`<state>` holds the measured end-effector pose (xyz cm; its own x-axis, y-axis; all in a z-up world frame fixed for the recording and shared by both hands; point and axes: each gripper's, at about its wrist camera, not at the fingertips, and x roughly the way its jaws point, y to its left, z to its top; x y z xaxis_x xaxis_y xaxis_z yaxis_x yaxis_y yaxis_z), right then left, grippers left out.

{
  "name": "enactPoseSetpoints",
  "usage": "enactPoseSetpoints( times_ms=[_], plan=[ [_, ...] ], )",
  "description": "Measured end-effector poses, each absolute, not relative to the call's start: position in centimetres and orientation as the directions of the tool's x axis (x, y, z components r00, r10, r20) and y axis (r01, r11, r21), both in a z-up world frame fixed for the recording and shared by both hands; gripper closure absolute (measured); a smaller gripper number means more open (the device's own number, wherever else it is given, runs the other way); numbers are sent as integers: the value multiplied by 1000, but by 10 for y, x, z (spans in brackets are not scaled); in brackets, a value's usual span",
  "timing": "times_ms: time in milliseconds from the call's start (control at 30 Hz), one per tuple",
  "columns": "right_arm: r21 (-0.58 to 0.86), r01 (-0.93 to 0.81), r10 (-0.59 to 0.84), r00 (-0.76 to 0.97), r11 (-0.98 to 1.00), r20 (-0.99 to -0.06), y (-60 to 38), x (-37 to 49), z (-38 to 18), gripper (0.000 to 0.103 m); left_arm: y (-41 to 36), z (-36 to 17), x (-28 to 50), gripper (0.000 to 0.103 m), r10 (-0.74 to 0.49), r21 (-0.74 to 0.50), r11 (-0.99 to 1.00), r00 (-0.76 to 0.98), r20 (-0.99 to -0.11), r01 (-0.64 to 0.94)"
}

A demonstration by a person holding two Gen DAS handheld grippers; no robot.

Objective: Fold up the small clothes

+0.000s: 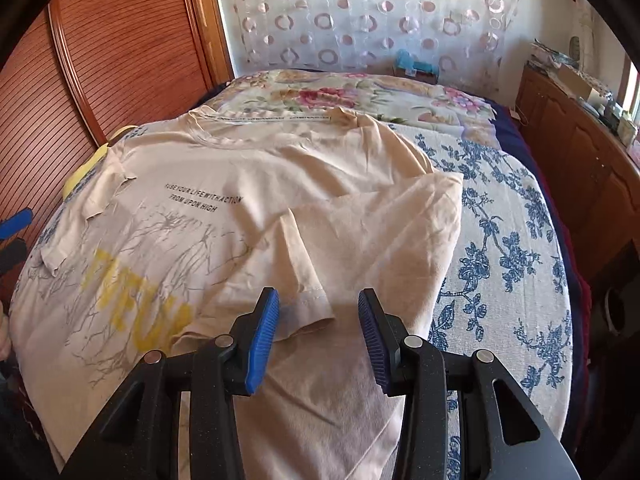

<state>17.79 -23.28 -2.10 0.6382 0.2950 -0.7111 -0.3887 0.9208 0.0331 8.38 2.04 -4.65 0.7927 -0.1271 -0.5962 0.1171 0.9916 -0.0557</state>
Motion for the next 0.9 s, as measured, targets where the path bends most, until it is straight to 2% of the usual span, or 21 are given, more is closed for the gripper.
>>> enactPoseSetpoints(
  times_ms=[67,133,300,667,767,800,867,900],
  plan=[
    [25,-396,293,632,918,-717,-228,181,-25,69,24,-46,83,19,-116,-55,993,797,-593,103],
    [16,-403,291,632,915,-718,-224,183,-25,73,28,-46,83,19,-111,-61,994,800,-590,93],
    [5,-439,306,619,898,-723,-213,186,-25,97,34,-47,82,19,-107,-72,994,802,-588,80],
    [83,-560,474,604,825,-641,-181,176,1,99,40,-52,84,19,-102,-77,995,791,-603,70],
    [115,-575,516,605,810,-606,-184,175,10,98,41,-51,84,19,-103,-81,994,794,-599,68],
    [121,-572,517,605,811,-605,-187,178,10,94,42,-51,84,19,-102,-81,994,795,-599,67],
    [125,-557,509,614,821,-604,-193,180,10,63,43,-51,85,19,-100,-79,995,797,-596,66],
    [123,-549,504,624,826,-597,-196,180,10,59,44,-51,86,19,-97,-78,995,797,-596,63]
  ],
)
